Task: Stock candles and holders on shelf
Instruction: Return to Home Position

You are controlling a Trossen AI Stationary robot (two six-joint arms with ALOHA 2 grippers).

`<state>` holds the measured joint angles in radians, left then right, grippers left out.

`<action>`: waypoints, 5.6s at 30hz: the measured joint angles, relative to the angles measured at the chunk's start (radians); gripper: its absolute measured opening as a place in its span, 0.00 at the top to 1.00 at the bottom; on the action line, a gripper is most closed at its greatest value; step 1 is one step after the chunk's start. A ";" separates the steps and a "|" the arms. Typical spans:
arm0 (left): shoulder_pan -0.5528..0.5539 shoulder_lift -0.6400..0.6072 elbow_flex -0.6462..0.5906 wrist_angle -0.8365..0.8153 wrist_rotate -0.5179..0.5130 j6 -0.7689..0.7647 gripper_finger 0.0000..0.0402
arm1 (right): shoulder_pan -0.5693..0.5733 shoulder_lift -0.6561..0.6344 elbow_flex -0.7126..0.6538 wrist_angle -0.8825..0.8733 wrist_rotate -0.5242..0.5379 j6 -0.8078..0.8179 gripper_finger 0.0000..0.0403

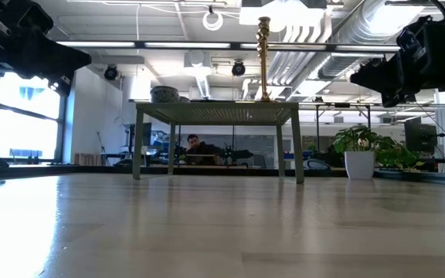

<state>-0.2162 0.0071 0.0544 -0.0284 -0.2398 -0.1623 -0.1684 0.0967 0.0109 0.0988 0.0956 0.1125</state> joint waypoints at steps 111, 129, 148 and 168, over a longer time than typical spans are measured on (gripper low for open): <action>0.000 0.000 -0.001 0.003 0.003 0.000 1.00 | 0.026 -0.090 -0.002 -0.012 -0.211 0.018 0.98; 0.000 0.012 -0.001 0.003 0.005 0.000 1.00 | 0.026 -0.090 -0.003 -0.012 -0.211 0.018 0.98; 0.000 0.012 -0.001 0.003 0.002 0.000 1.00 | 0.026 -0.090 -0.003 -0.012 -0.211 0.018 0.99; 0.000 0.012 -0.001 0.003 0.003 0.000 1.00 | 0.025 -0.090 -0.003 -0.012 -0.211 0.018 0.98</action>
<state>-0.2164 0.0189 0.0532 -0.0254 -0.2371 -0.1623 -0.1432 0.0063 0.0082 0.0868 -0.1158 0.1302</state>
